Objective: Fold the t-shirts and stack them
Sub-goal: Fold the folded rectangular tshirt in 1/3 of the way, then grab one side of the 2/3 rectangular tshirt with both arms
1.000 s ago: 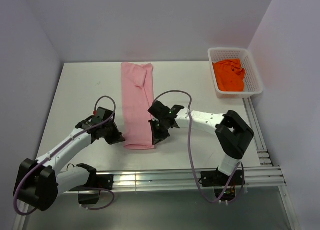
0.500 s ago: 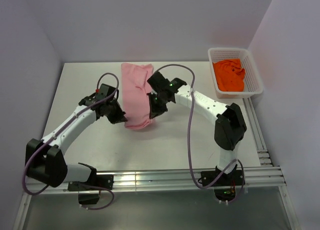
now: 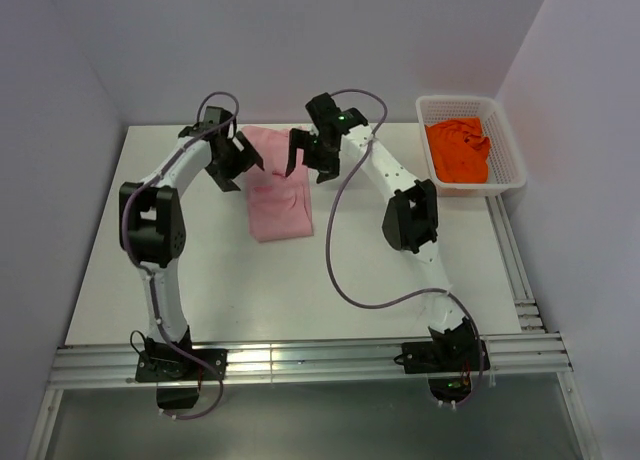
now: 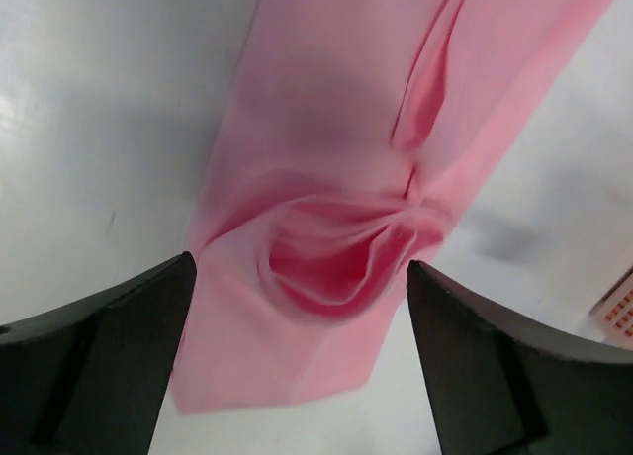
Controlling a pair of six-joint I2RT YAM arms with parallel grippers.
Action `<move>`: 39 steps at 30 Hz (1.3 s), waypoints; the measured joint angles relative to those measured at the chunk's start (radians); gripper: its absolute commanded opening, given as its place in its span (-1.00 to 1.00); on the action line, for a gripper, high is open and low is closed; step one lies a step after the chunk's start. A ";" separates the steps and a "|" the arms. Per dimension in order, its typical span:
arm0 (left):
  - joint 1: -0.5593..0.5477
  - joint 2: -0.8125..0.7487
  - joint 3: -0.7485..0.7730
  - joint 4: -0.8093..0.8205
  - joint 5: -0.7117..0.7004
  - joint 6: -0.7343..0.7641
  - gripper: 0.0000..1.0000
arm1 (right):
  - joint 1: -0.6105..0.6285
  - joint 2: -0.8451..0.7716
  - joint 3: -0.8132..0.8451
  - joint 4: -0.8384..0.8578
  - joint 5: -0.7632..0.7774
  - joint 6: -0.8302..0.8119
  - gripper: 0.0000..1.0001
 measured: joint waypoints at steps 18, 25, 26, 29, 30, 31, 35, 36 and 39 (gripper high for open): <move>-0.007 -0.391 -0.474 0.080 -0.024 -0.035 0.80 | -0.048 -0.452 -0.781 0.235 -0.042 0.060 0.92; -0.051 -0.361 -0.602 0.137 -0.017 -0.092 0.79 | -0.001 -0.402 -0.842 0.333 -0.069 0.082 0.85; -0.053 -0.354 -0.603 0.146 -0.017 -0.098 0.79 | 0.003 -0.393 -0.841 0.343 -0.071 0.085 0.84; -0.061 -0.329 -0.603 0.181 -0.016 -0.117 0.79 | 0.012 -0.357 -0.832 0.362 -0.073 0.090 0.79; -0.063 -0.318 -0.603 0.192 -0.016 -0.122 0.79 | 0.013 -0.344 -0.826 0.368 -0.072 0.092 0.73; -0.065 -0.306 -0.603 0.199 -0.016 -0.129 0.78 | 0.014 -0.327 -0.819 0.373 -0.072 0.093 0.72; -0.068 -0.262 -0.600 0.216 -0.016 -0.145 0.73 | 0.016 -0.267 -0.794 0.386 -0.072 0.097 0.57; -0.069 -0.252 -0.596 0.216 -0.013 -0.150 0.70 | 0.016 -0.257 -0.794 0.389 -0.072 0.099 0.47; -0.073 -0.246 -0.590 0.234 -0.013 -0.166 0.61 | 0.017 -0.246 -0.792 0.393 -0.076 0.109 0.26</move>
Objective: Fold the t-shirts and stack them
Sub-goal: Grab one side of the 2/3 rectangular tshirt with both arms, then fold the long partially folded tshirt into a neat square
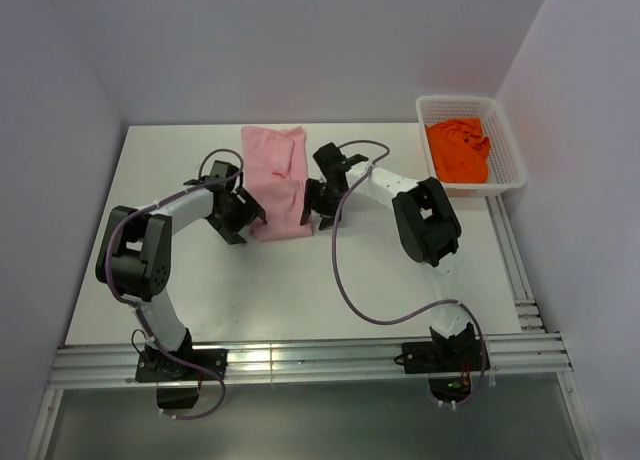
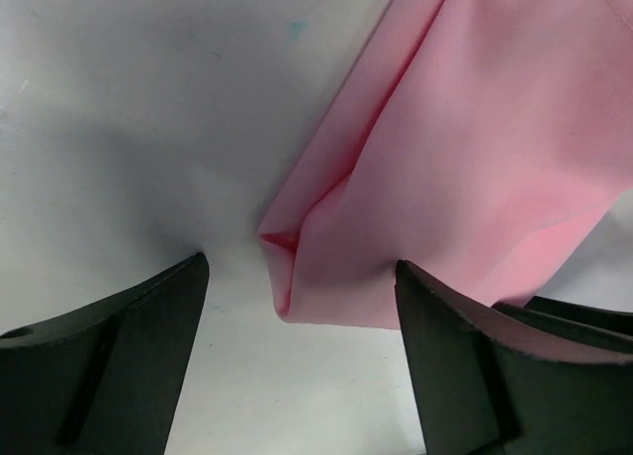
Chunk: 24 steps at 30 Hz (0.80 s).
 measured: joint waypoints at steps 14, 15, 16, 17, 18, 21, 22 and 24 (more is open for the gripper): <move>-0.013 0.031 0.000 0.040 0.002 -0.034 -0.41 | 0.061 0.007 -0.064 0.102 -0.048 0.048 -1.00; -0.013 0.032 0.000 0.041 0.002 -0.033 -0.72 | 0.061 0.005 -0.069 0.108 -0.050 0.047 -1.00; -0.014 0.032 0.000 0.043 0.002 -0.036 -0.89 | 0.061 0.001 -0.080 0.118 -0.053 0.048 -1.00; -0.016 0.032 0.000 0.045 0.002 -0.036 -0.97 | 0.061 -0.003 -0.087 0.124 -0.054 0.048 -1.00; -0.018 0.032 0.000 0.047 0.002 -0.032 -0.99 | 0.061 -0.010 -0.101 0.138 -0.056 0.047 -1.00; -0.023 0.016 -0.016 0.047 0.005 -0.026 -0.99 | 0.061 -0.049 -0.161 0.165 -0.051 0.044 -1.00; -0.024 0.003 -0.029 0.046 0.010 -0.023 -0.99 | 0.061 -0.071 -0.193 0.171 -0.049 0.043 -1.00; -0.035 -0.053 -0.075 0.031 0.033 -0.016 -0.99 | 0.064 -0.119 -0.253 0.172 -0.046 0.042 -1.00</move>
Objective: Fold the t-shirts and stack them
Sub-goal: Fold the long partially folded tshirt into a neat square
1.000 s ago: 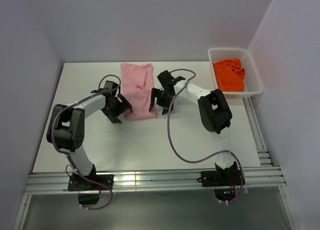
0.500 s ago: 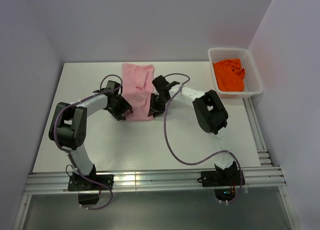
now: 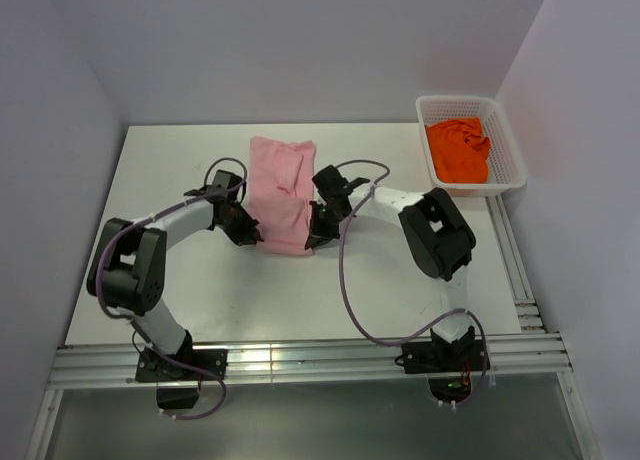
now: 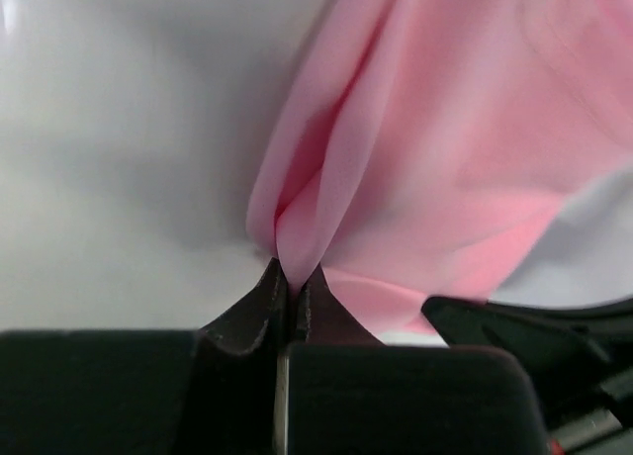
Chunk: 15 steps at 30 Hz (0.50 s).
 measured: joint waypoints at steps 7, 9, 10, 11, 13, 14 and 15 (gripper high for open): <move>-0.021 -0.311 -0.108 -0.125 0.087 0.000 -0.99 | 0.027 -0.295 -0.189 -0.025 -0.022 -0.004 -1.00; -0.021 -0.389 -0.111 -0.163 0.102 -0.001 -0.99 | 0.028 -0.379 -0.194 -0.046 -0.028 -0.007 -1.00; -0.021 -0.431 -0.110 -0.182 0.109 -0.001 -0.99 | 0.027 -0.409 -0.194 -0.056 -0.032 -0.008 -1.00; -0.021 -0.456 -0.109 -0.196 0.115 -0.002 -0.99 | 0.028 -0.438 -0.193 -0.068 -0.036 -0.010 -1.00; -0.022 -0.493 -0.092 -0.235 0.127 -0.005 -0.99 | 0.030 -0.468 -0.181 -0.103 -0.042 -0.011 -1.00; -0.023 -0.497 -0.082 -0.248 0.130 -0.005 -0.99 | 0.031 -0.473 -0.170 -0.118 -0.043 -0.012 -1.00; -0.023 -0.496 -0.066 -0.263 0.132 -0.005 -0.99 | 0.031 -0.473 -0.152 -0.140 -0.043 -0.014 -1.00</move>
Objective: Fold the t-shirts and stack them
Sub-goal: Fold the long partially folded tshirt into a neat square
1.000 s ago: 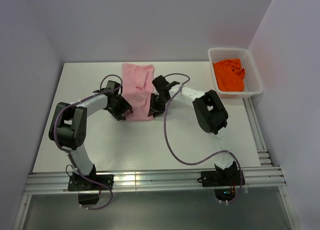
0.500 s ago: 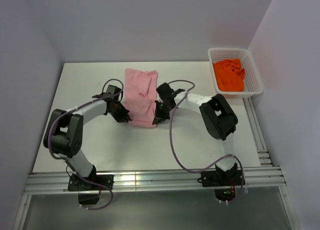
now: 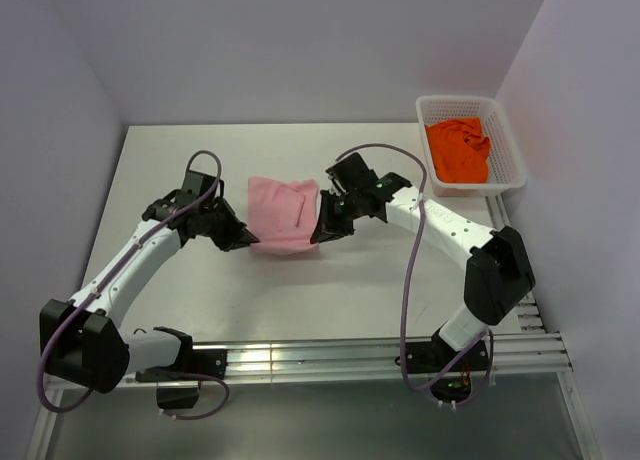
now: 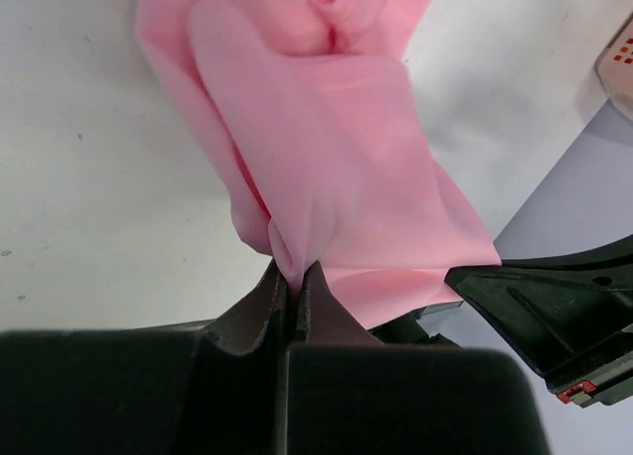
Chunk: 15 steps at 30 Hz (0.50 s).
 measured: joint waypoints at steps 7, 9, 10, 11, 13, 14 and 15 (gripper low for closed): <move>0.020 0.120 0.180 -0.079 -0.014 0.024 -0.99 | -0.021 0.108 0.235 -0.150 0.025 -0.045 -1.00; 0.045 0.199 0.257 -0.084 -0.014 0.039 -0.94 | -0.042 0.193 0.362 -0.207 0.034 -0.064 -1.00; 0.061 0.253 0.308 -0.092 -0.011 0.049 -0.92 | -0.053 0.239 0.425 -0.225 0.037 -0.072 -1.00; 0.079 0.310 0.360 -0.091 -0.004 0.056 -0.66 | -0.067 0.300 0.507 -0.256 0.040 -0.080 -0.92; 0.120 0.458 0.492 -0.089 0.018 0.085 0.02 | -0.098 0.433 0.695 -0.312 0.047 -0.086 0.13; 0.139 0.537 0.572 -0.098 0.027 0.101 0.90 | -0.117 0.511 0.804 -0.346 0.057 -0.092 0.75; 0.159 0.649 0.690 -0.126 0.032 0.115 0.99 | -0.143 0.616 0.964 -0.412 0.072 -0.089 1.00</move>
